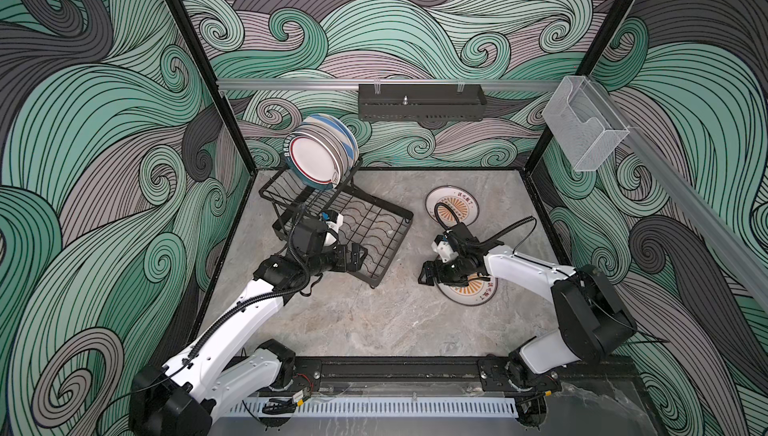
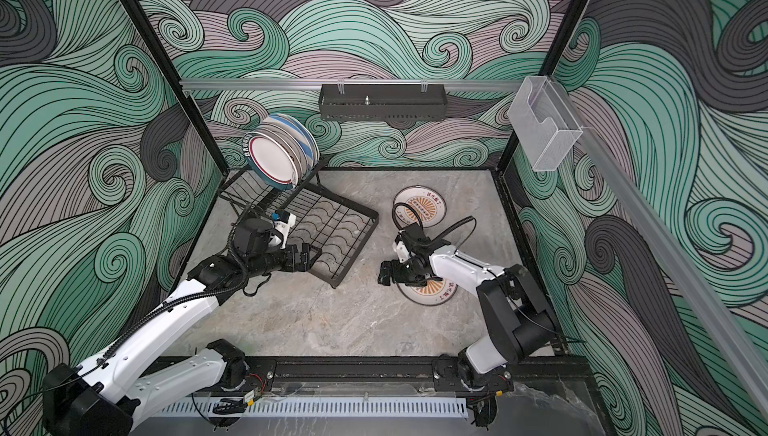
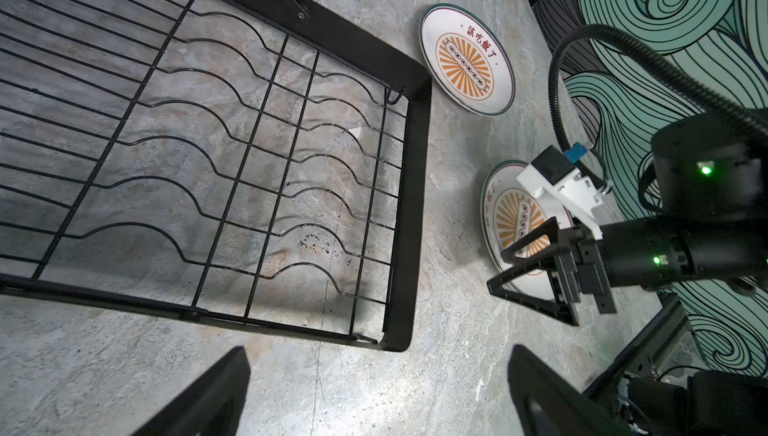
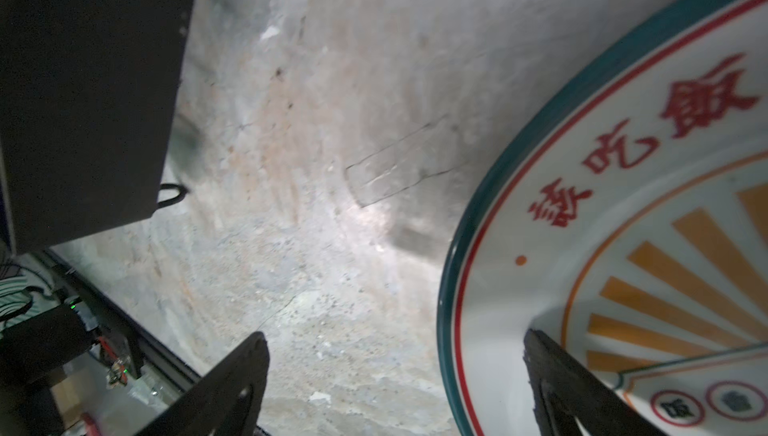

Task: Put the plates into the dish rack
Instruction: 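Drag the sunburst plate toward the robot with the right gripper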

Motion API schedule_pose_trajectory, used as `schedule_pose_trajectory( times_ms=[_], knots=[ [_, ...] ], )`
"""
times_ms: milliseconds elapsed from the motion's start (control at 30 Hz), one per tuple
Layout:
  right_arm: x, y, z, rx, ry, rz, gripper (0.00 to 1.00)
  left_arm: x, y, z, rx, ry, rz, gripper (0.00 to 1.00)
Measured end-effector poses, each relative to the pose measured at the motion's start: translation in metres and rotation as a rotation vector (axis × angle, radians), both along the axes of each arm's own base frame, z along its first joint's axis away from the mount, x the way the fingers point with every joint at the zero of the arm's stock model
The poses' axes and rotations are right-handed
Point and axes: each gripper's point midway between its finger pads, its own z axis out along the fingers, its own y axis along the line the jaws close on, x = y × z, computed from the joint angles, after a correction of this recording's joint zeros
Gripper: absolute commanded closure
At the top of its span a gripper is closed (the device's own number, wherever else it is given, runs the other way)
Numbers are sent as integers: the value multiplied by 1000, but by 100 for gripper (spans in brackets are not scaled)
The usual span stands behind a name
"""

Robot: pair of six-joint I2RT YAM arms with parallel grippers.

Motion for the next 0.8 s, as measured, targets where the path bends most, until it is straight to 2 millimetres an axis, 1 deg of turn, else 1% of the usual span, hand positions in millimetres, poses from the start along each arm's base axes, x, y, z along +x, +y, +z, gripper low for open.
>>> schedule_pose_trajectory(
  times_ms=[100,300,467,533,600,667,767,800],
  knots=[
    [-11,14,1,26,12,24,5,0,0,0,-3,3,4,1],
    [-12,37,6,93,1,24,7,0,0,0,-5,5,8,1],
    [-19,68,10,135,-28,86,7,1,2,-1,0,5,15,1],
    [-21,72,13,140,-41,99,6,0,3,-2,5,7,19,1],
    [-19,66,19,120,-65,87,6,0,4,-3,11,10,22,1],
    [-16,53,30,95,-99,57,7,0,4,-4,14,14,24,1],
    [-5,23,58,74,-168,-31,11,-1,5,-4,15,16,24,1],
    [-2,11,66,79,-188,-68,14,-1,5,-4,15,16,24,1]
  ],
)
